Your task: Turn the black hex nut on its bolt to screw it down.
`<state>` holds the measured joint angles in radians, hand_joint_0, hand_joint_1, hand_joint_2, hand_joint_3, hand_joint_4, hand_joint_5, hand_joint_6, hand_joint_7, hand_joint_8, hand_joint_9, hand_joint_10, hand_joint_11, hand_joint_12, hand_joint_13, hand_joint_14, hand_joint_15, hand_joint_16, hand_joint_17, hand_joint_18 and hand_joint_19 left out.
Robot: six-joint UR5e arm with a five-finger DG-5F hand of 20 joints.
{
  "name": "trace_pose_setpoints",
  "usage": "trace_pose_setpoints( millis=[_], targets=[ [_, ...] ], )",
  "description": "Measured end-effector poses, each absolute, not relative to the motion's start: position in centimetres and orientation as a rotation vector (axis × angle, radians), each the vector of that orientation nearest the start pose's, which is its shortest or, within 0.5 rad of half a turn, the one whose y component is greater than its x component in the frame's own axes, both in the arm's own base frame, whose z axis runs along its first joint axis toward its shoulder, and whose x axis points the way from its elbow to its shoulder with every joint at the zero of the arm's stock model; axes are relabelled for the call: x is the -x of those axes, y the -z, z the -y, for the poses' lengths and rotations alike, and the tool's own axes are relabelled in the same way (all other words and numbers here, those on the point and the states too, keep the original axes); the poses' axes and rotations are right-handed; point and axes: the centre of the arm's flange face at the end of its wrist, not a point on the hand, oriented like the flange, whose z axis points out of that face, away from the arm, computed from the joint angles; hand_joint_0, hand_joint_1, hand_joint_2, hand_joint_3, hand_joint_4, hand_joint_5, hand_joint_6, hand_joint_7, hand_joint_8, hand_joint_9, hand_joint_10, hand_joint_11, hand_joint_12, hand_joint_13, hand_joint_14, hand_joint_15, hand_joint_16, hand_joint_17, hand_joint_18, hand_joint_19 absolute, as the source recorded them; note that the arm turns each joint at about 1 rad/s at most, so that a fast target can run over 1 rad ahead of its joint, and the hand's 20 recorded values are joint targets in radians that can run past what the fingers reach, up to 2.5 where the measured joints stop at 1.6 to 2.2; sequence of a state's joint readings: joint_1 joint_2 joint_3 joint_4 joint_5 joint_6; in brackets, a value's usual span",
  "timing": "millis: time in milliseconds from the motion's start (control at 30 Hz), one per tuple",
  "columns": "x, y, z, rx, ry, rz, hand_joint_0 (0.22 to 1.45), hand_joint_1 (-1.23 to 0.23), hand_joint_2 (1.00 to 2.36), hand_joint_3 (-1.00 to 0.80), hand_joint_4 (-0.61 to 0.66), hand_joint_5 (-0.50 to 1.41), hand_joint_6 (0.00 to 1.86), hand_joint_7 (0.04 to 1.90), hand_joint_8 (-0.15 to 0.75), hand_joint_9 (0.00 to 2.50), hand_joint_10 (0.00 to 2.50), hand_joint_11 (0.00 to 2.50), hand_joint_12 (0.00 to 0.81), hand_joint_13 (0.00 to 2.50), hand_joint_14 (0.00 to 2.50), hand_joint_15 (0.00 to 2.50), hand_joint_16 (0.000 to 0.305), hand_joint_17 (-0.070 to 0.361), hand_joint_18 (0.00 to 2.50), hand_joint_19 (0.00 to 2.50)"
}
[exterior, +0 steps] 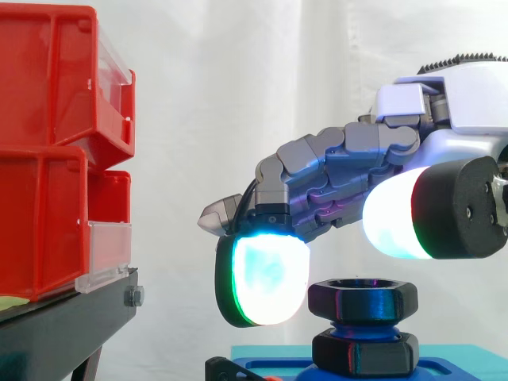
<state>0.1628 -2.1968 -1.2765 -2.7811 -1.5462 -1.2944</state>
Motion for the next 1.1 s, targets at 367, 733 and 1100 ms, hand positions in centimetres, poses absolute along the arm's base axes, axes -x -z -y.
trace_pose_setpoints(
  millis=[367, 733, 1100],
  targets=[
    [-73.4, -28.2, 1.8, -0.092, -0.311, -1.552, 0.49, -0.40, 1.00, -0.50, 0.22, -0.16, 0.51, 1.16, 0.239, 0.26, 0.00, 0.00, 0.381, 0.36, 0.00, 0.00, 0.061, 0.137, 0.36, 0.12],
    [-73.4, -28.1, 2.4, -0.082, -0.288, -1.555, 0.49, -0.40, 1.00, -0.50, 0.21, -0.16, 0.52, 1.14, 0.240, 0.26, 0.00, 0.00, 0.384, 0.36, 0.00, 0.00, 0.061, 0.138, 0.37, 0.13],
    [-73.2, -28.0, 3.3, -0.082, -0.275, -1.570, 0.50, -0.40, 1.00, -0.50, 0.22, -0.16, 0.52, 1.14, 0.241, 0.27, 0.00, 0.00, 0.385, 0.38, 0.00, 0.00, 0.061, 0.137, 0.38, 0.13]
  ],
)
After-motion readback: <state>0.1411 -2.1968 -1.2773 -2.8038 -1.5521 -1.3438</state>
